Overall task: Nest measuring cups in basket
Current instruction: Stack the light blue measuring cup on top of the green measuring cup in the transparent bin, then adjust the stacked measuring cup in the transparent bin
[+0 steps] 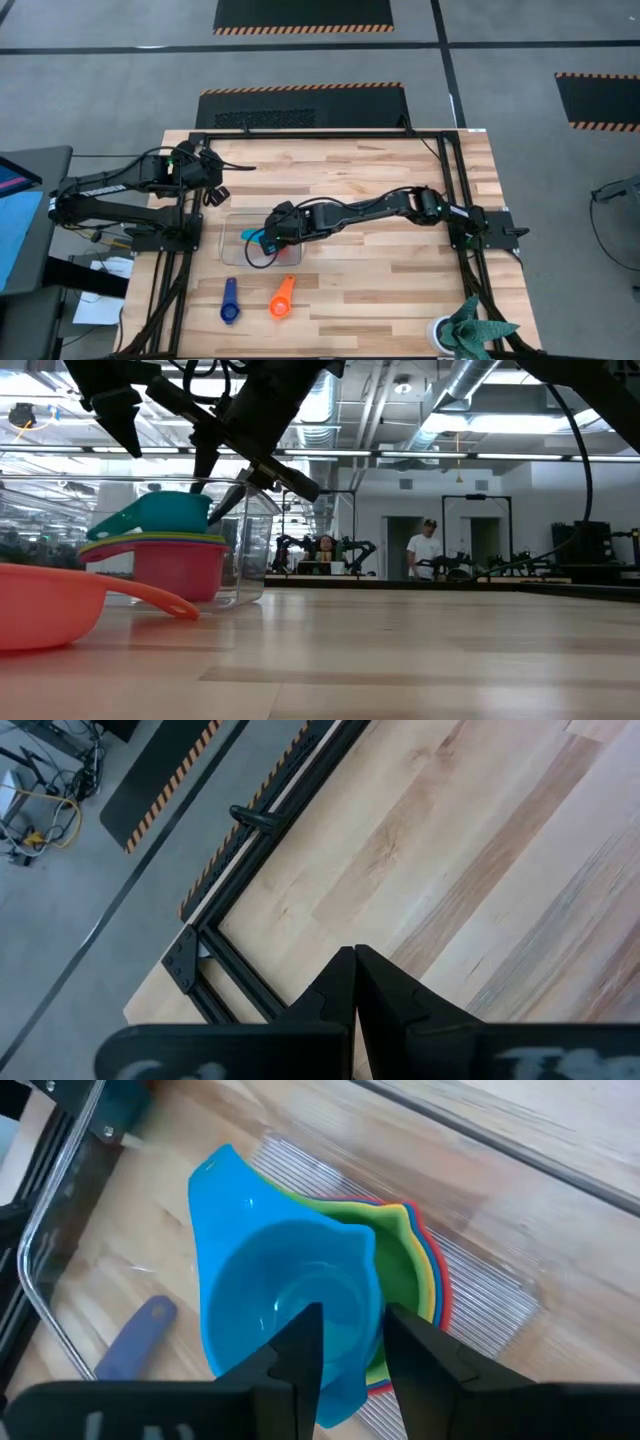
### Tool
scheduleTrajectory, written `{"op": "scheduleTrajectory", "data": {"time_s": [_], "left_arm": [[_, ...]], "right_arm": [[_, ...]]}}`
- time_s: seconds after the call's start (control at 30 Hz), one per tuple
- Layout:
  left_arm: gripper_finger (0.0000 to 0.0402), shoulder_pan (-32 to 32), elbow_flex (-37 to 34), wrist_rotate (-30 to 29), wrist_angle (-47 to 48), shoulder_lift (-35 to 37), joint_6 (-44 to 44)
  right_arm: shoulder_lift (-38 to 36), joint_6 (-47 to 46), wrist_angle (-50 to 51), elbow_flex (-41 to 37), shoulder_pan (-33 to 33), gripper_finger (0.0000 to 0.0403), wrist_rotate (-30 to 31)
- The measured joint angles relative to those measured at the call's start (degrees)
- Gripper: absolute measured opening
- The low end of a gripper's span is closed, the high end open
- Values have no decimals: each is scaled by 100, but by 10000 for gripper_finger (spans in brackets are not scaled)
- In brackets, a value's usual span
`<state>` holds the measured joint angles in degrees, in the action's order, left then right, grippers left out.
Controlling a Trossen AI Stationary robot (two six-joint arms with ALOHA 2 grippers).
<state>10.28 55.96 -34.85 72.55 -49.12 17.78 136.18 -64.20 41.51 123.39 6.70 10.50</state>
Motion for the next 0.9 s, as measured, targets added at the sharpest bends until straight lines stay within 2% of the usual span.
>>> {"op": "scheduleTrajectory", "data": {"time_s": [0.4, 0.6, 0.9], "left_arm": [[0, 0, 0, 2, 0, 0, 2], [0, 0, 0, 3, 1, 0, 2], [0, 0, 0, 4, 0, 0, 2]], "right_arm": [[0, 269, 154, 0, -84, 156, -42], [0, 327, 148, 0, -135, 152, -53], [-454, 1514, -157, 4, -194, 131, -30]]}}
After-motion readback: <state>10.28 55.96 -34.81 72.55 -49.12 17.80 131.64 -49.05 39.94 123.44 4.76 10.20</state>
